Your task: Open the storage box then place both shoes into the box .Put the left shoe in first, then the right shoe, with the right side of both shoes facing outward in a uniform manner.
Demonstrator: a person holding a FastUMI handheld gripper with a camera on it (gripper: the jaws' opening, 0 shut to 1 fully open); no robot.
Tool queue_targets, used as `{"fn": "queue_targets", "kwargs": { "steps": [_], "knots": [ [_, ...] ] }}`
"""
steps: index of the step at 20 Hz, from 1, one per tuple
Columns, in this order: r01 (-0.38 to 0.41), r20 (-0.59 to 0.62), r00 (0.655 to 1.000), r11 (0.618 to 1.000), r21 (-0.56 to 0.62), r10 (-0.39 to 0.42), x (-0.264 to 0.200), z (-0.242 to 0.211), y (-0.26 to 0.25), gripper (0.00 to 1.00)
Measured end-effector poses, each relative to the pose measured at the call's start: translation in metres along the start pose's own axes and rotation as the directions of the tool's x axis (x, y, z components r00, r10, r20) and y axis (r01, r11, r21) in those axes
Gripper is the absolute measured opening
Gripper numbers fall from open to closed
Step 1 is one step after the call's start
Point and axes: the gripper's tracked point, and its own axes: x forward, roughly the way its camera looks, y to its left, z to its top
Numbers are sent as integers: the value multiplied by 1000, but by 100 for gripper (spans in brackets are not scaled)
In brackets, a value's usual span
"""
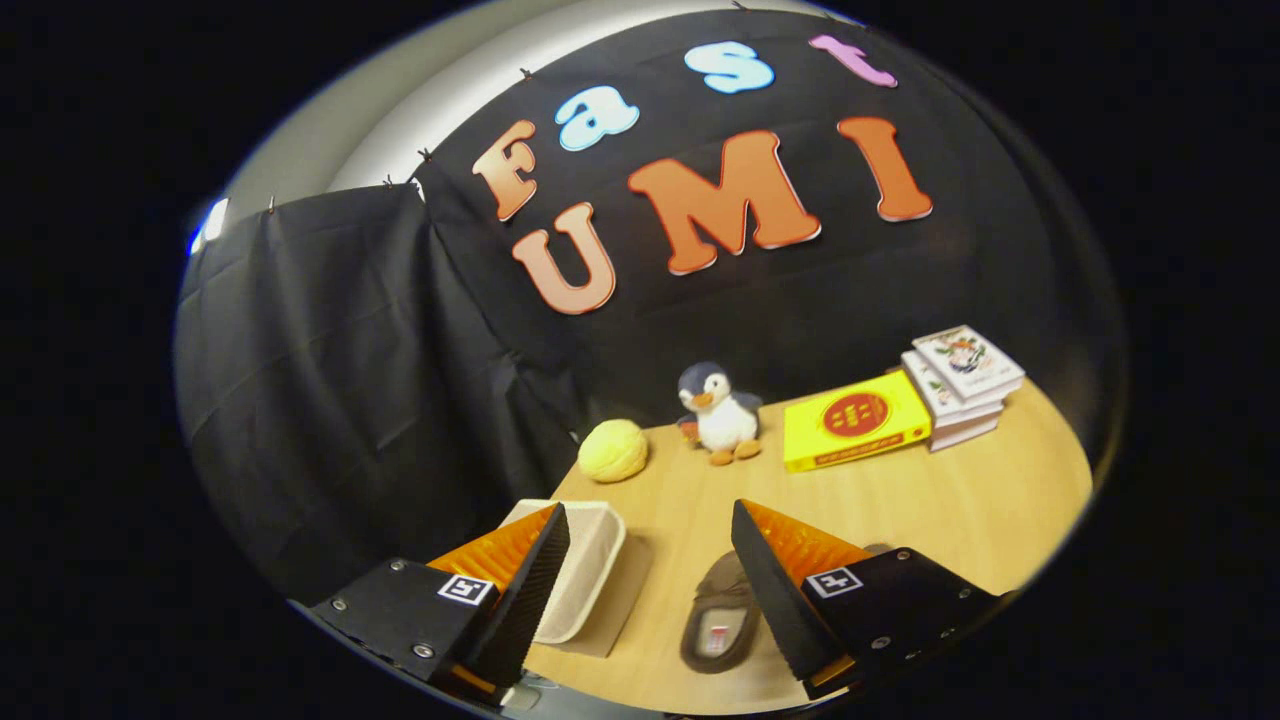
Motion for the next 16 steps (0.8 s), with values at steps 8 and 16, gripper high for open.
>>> {"fn": "queue_targets", "kwargs": {
  "steps": [8, 16],
  "knots": [
    [-77, -244, 966, 996, 38, 84, 54, -94, 20, 97],
    [-167, -402, 881, 958, 232, 251, 97, -154, 58, 97]
  ]
}}
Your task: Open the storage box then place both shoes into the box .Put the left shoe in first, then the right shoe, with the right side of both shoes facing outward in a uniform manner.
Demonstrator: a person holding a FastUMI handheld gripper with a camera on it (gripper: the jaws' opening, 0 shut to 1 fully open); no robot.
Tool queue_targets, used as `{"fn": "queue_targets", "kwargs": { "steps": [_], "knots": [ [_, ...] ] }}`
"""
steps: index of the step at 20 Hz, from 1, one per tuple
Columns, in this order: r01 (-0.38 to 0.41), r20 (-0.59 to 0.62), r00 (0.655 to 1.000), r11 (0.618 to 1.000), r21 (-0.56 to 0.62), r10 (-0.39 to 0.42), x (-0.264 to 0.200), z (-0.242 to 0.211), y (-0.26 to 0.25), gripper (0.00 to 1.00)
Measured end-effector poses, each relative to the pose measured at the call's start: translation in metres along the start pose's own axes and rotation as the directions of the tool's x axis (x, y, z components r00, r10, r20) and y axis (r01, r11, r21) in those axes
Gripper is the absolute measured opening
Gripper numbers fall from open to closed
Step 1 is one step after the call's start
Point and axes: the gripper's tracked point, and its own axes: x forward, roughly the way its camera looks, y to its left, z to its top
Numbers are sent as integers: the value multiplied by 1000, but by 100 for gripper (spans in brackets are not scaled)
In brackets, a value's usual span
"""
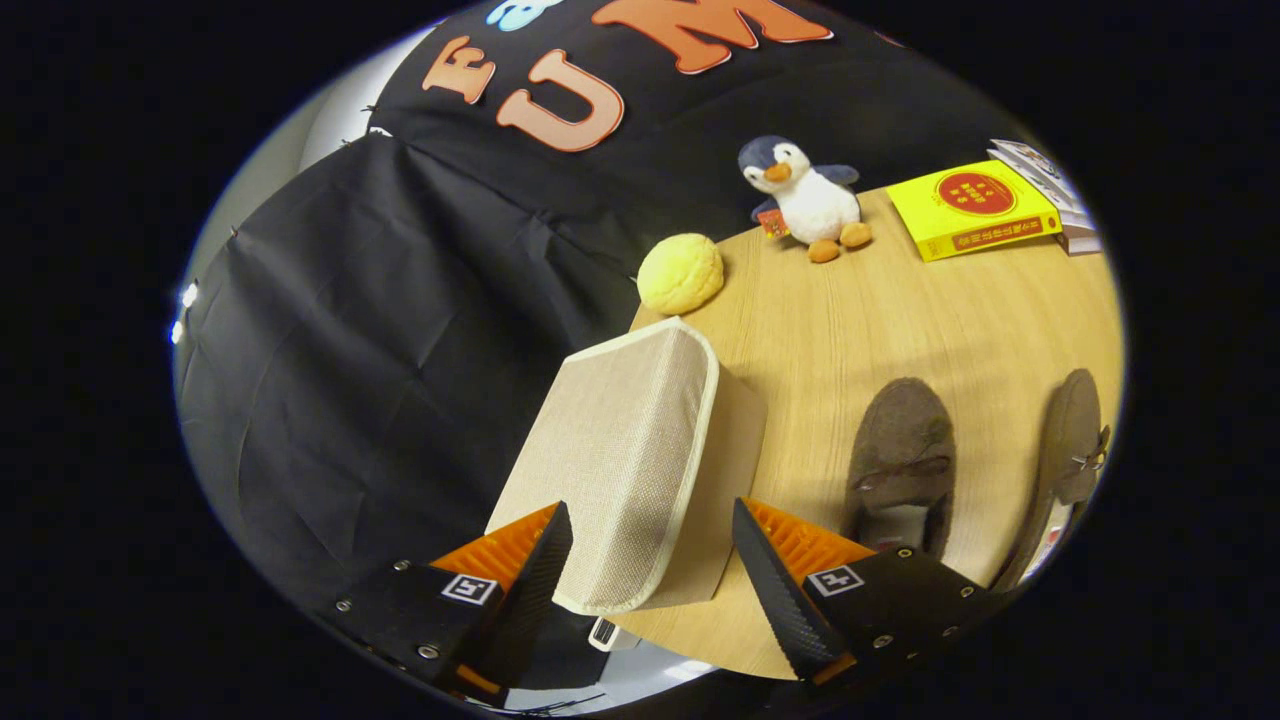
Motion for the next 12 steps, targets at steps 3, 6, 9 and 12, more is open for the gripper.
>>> {"fn": "queue_targets", "kwargs": {
  "steps": [3, 6, 9, 12],
  "knots": [
    [-32, -31, 999, 999, 32, 33, 20, -7, -4, 96],
    [-78, -62, 994, 992, 98, 85, 35, -13, -5, 96],
    [-125, -105, 983, 969, 215, 150, 44, -24, -1, 87],
    [-157, -90, 979, 958, 240, 183, 38, -18, 5, 72]
  ]
}}
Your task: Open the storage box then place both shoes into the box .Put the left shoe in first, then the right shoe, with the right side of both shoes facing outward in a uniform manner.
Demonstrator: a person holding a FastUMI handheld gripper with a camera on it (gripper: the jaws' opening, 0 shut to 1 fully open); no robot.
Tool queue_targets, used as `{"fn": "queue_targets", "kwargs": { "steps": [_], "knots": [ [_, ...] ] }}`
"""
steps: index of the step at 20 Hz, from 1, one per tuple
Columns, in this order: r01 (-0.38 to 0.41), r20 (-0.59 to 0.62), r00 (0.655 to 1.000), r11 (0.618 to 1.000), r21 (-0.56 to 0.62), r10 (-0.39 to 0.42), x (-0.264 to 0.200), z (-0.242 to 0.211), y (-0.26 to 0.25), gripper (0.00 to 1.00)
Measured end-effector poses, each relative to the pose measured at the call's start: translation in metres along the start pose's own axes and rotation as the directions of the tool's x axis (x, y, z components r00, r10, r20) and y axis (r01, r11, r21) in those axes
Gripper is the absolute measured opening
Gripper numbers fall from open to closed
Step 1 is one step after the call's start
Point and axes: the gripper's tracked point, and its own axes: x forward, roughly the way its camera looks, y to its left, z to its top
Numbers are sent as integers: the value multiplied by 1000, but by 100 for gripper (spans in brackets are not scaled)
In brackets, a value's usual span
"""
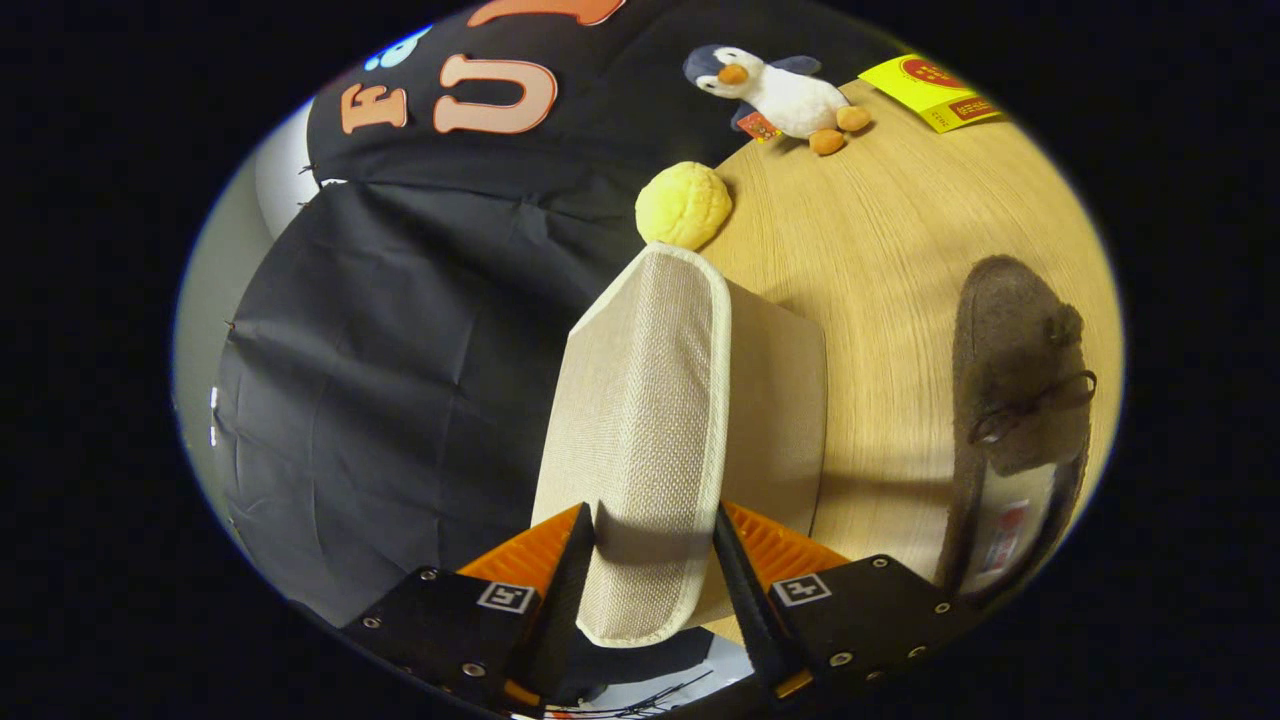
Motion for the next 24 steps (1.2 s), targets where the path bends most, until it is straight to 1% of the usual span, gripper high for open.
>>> {"fn": "queue_targets", "kwargs": {
  "steps": [1, 2, 4, 6, 7, 9, 12, 17, 20, 24],
  "knots": [
    [-22, 1, 1000, 1000, 10, 22, -4, 1, 6, 68],
    [-47, 15, 999, 999, 16, 47, -8, 5, 14, 66],
    [-62, 46, 997, 998, 7, 62, -22, 15, 22, 59],
    [-60, 91, 994, 998, 0, 59, -34, 27, 29, 47],
    [-66, 109, 992, 998, -9, 66, -40, 30, 36, 33],
    [-79, 130, 988, 996, -35, 83, -45, 35, 53, 22],
    [-140, 147, 978, 987, -79, 150, -48, 38, 94, 16],
    [-190, 139, 968, 972, -139, 209, -38, 35, 163, 10],
    [-173, 116, 974, 969, -174, 195, -20, 33, 194, 10],
    [-180, 107, 972, 959, -218, 207, 9, 35, 233, 10]
  ]
}}
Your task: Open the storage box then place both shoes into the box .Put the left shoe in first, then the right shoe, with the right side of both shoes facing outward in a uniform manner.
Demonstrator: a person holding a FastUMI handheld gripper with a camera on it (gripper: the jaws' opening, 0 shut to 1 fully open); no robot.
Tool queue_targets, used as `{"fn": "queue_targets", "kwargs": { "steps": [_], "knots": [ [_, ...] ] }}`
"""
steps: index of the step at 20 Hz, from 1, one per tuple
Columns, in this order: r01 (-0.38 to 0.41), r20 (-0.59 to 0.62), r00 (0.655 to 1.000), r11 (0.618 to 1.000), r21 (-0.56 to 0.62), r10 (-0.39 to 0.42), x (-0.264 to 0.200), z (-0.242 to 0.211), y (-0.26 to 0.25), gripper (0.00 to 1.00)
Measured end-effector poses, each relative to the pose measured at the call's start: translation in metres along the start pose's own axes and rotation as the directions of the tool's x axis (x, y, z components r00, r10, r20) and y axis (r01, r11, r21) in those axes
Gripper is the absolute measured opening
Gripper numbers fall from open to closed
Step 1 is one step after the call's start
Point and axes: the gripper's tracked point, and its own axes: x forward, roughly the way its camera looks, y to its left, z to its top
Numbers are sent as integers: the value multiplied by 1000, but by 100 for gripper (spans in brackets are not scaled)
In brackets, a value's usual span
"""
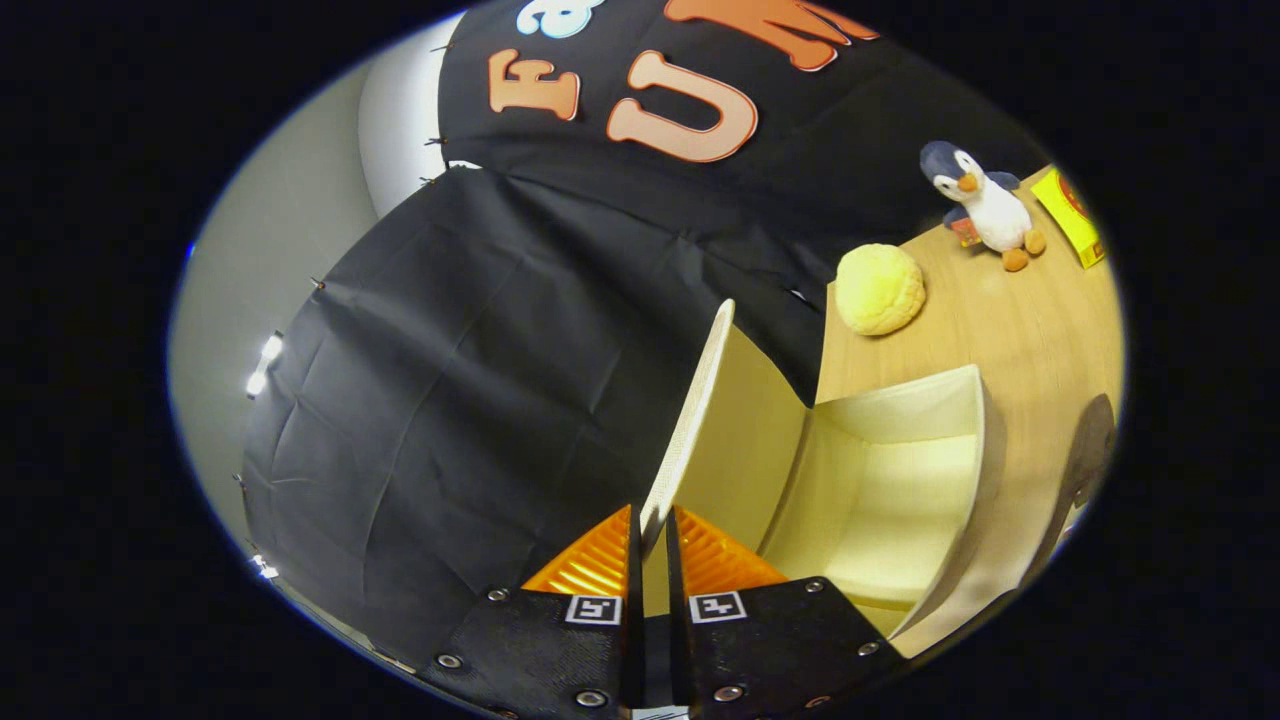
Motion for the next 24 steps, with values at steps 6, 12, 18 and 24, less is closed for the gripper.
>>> {"fn": "queue_targets", "kwargs": {
  "steps": [6, 12, 18, 24],
  "knots": [
    [18, -31, 999, 999, -27, -19, 63, -10, 27, 11],
    [53, -58, 997, 998, -15, -54, 102, -26, 38, 28],
    [83, -33, 996, 992, -91, -86, 88, -15, 26, 81],
    [235, 86, 972, 944, -233, -220, 5, 12, -31, 93]
  ]
}}
